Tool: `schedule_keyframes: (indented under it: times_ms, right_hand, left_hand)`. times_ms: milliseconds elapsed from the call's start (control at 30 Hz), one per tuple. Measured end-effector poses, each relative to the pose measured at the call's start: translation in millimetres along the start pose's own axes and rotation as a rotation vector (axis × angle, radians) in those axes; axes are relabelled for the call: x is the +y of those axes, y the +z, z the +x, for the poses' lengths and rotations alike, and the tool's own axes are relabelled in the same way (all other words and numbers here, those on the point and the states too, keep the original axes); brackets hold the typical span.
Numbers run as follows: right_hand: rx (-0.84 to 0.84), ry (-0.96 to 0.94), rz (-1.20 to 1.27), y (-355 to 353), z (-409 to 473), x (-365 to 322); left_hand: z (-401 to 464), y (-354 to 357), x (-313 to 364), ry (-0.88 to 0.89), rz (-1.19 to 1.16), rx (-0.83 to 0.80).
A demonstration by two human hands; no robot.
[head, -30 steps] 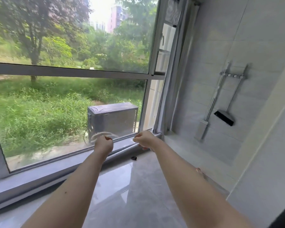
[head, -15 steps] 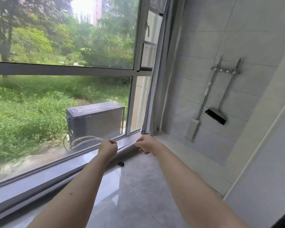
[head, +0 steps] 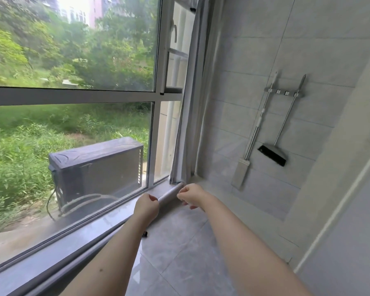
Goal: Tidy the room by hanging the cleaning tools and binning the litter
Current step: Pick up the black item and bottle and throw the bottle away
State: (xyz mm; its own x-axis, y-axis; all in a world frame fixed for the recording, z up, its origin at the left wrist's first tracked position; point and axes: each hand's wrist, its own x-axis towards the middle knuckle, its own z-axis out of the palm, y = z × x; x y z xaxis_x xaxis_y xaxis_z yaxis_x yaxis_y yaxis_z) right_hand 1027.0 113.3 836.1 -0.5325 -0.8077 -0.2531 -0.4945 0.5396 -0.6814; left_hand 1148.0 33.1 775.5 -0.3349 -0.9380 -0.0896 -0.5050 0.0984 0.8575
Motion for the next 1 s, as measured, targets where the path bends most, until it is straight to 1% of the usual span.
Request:
schedule_keyframes:
  times_ms: [100, 167, 400, 500, 733, 867, 1000]
  right_hand:
    - [0.029, 0.001, 0.030, -6, 35, -17]
    - [0.018, 0.021, 0.019, -8, 53, -22]
    - [0.016, 0.093, 0.014, -17, 136, -13]
    - [-0.006, 0.098, 0.013, -15, 180, -8]
    - [-0.094, 0.100, 0.043, -22, 316, 7]
    - [-0.141, 0.108, 0.035, -24, 377, 16]
    - [-0.189, 0.133, 0.009, -15, 435, 25]
  left_hand:
    - [43, 4, 4, 0.013, -0.012, -0.036]
    - [66, 9, 6, 0.023, -0.008, -0.049]
    - [143, 38, 16, 0.056, 0.007, -0.091]
    - [179, 54, 12, 0.039, 0.029, -0.121]
    - [292, 107, 11, -0.050, 0.052, -0.096]
    - [341, 125, 12, -0.087, 0.089, -0.096]
    - [383, 141, -6, -0.122, 0.142, -0.087]
